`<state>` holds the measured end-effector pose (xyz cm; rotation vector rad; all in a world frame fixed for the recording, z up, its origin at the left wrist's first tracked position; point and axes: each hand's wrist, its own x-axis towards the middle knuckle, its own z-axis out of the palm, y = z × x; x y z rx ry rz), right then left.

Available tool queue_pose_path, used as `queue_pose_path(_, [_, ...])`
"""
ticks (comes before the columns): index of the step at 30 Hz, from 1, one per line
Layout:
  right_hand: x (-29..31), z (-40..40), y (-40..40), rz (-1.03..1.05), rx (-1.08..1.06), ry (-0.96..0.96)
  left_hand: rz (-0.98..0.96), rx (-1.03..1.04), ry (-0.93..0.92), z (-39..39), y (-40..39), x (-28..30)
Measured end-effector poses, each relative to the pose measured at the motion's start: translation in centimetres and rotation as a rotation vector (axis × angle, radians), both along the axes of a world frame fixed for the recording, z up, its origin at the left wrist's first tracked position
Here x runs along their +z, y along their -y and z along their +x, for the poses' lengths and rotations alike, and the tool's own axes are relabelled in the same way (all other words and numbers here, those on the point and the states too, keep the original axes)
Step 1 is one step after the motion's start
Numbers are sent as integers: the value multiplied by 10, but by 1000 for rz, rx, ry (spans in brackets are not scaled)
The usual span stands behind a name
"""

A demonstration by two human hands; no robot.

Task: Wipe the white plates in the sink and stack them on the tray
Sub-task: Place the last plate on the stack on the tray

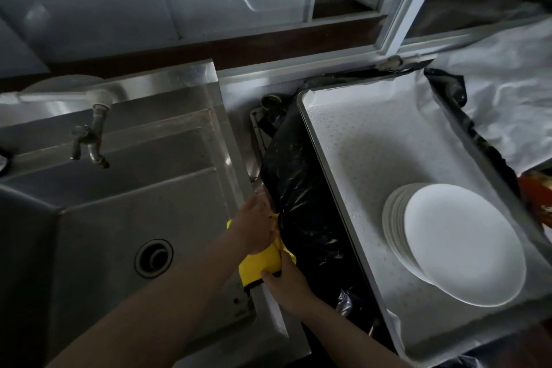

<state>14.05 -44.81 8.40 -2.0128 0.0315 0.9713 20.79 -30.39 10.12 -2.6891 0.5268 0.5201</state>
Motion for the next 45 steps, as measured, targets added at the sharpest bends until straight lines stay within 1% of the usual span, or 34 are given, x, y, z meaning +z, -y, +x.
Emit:
queue_pose_path(2, [4,5,0,11,-43,-25,14,8,1,-2,2,-2])
queue_pose_path(4, [5,14,0,14,-73,-90,18,23,-15,-4,4,0])
queue_pose_path(6, [11,18,1,4,-13,-119,21,42,-21,-4,4,2])
queue_pose_path(8, [18,15,4,-7,60,-85,-54,34,24,-6,3,7])
queue_pose_path(11, [18,10,12,-16,92,-44,-122,21,57,-12,-1,15])
queue_pose_path(14, [28,8,24,11,80,73,-196,83,96,-19,-4,14])
queue_pose_path(16, [39,10,36,31,74,173,-270,135,133,-24,-1,21])
queue_pose_path(19, [59,16,55,70,34,266,-394,223,165,-24,9,32])
queue_pose_path(24, [97,31,94,-25,-16,521,-587,309,255,-19,46,52])
queue_pose_path(26, [113,36,115,-32,-30,624,-686,334,218,-17,68,61])
queue_pose_path(29, [129,43,148,-111,-43,722,-818,378,155,-8,102,71])
queue_pose_path(33, [135,54,196,-158,-91,780,-995,431,122,3,147,83])
queue_pose_path(35, [135,61,224,-183,-122,802,-1052,466,97,7,171,88])
queue_pose_path(40, [131,75,284,-255,-163,798,-1124,549,38,16,217,88])
queue_pose_path(45, [119,85,334,-289,-197,791,-1089,619,36,21,241,80])
